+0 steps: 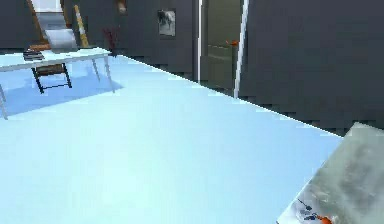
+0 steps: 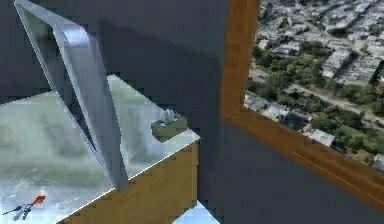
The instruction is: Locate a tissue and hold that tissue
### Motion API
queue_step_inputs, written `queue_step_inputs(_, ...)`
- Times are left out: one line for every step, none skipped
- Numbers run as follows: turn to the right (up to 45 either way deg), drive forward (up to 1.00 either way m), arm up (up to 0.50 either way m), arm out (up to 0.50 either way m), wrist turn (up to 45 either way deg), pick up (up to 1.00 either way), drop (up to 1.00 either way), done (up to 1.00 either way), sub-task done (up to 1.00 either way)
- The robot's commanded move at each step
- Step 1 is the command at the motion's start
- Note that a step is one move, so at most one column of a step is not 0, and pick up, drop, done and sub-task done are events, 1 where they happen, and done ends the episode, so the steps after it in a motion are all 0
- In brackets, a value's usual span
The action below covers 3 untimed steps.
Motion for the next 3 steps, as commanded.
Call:
queue_step_inputs(45.0, 0.0, 0.0, 0.0, 0.0, 0.0, 0.0, 0.0, 0.0)
queue_step_inputs(12.0, 0.0, 0.0, 0.0, 0.0, 0.0, 0.0, 0.0, 0.0)
queue_step_inputs(0.0, 0.35, 0.0, 0.0, 0.0, 0.0, 0.0, 0.0, 0.0)
